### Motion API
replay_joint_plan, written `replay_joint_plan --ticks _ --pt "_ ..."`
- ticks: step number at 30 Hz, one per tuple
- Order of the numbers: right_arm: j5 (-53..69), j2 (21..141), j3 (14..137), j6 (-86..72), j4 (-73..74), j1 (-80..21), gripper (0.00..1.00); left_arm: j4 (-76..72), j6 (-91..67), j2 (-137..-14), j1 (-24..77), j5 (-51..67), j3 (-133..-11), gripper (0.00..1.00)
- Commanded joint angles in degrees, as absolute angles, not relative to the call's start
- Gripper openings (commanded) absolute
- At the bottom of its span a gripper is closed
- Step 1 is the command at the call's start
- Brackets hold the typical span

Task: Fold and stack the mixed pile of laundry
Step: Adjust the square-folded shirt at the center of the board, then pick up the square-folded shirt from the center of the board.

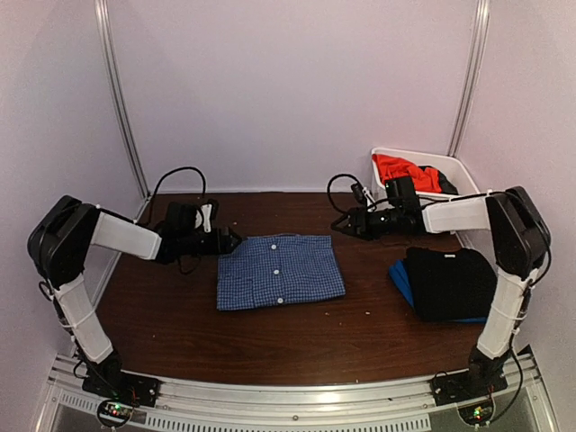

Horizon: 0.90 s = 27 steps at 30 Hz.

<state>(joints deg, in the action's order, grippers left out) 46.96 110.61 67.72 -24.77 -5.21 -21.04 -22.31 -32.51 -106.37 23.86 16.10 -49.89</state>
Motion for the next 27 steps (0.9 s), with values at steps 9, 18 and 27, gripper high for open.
replay_joint_plan --ticks 9,18,27 --pt "40.66 91.43 51.23 -24.7 1.82 -20.53 0.6 3.09 7.17 -98.75 51.43 -10.17 -63.68 0.67" --pt "43.74 88.15 43.2 -28.33 -2.06 -16.69 0.62 8.68 17.56 -115.72 64.83 -13.36 -78.48 0.57" --pt "45.32 87.16 39.97 -31.28 -5.49 -16.35 0.64 10.63 21.08 -127.8 66.5 -17.44 -89.59 0.49"
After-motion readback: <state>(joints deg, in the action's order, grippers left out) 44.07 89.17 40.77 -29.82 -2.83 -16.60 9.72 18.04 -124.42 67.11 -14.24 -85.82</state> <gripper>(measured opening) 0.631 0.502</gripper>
